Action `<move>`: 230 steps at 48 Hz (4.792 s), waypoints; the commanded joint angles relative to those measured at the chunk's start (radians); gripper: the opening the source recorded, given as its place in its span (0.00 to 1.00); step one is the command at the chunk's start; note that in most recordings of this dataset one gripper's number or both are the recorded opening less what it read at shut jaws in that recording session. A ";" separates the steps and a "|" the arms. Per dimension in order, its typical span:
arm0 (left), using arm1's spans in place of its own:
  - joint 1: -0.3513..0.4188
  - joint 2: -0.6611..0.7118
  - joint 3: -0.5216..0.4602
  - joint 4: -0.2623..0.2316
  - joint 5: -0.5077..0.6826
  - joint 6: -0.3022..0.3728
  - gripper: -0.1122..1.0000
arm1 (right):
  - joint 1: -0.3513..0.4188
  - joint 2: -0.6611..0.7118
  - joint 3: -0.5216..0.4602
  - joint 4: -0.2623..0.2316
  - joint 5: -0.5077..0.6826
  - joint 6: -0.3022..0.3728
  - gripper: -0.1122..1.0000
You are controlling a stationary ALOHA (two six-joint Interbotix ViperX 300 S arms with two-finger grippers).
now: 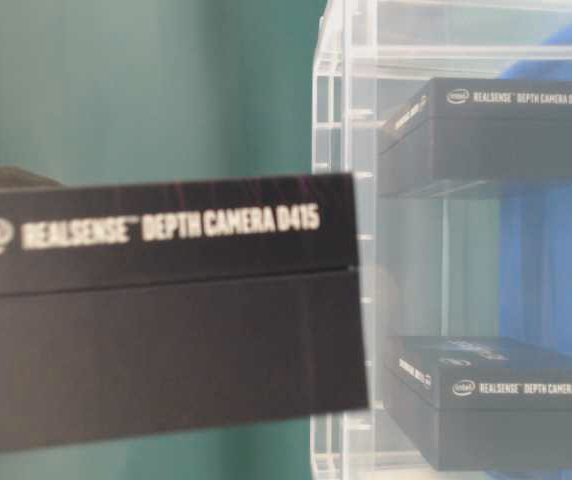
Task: Take the box out of the case with the left arm.
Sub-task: 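Carry the held box toward the front of the case and lower it, then set the box upright on the cloth and open the left gripper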
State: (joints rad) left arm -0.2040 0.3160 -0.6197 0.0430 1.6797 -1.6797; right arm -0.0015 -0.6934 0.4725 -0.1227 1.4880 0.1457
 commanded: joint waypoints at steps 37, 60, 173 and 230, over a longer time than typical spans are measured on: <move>-0.031 -0.058 0.140 0.032 -0.126 -0.060 0.66 | 0.000 0.000 -0.015 -0.003 -0.002 0.005 0.11; -0.040 -0.095 0.523 0.035 -0.479 -0.137 0.66 | 0.000 -0.002 -0.015 -0.003 -0.002 0.005 0.11; -0.032 -0.115 0.569 -0.006 -0.554 -0.132 0.89 | 0.000 -0.002 -0.017 -0.003 -0.002 0.006 0.11; -0.061 -0.302 0.577 0.020 -0.318 -0.115 0.89 | 0.000 -0.003 -0.015 -0.003 -0.002 -0.005 0.11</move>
State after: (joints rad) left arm -0.2531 0.0798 -0.0675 0.0598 1.3606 -1.7917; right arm -0.0015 -0.6949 0.4725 -0.1243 1.4864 0.1427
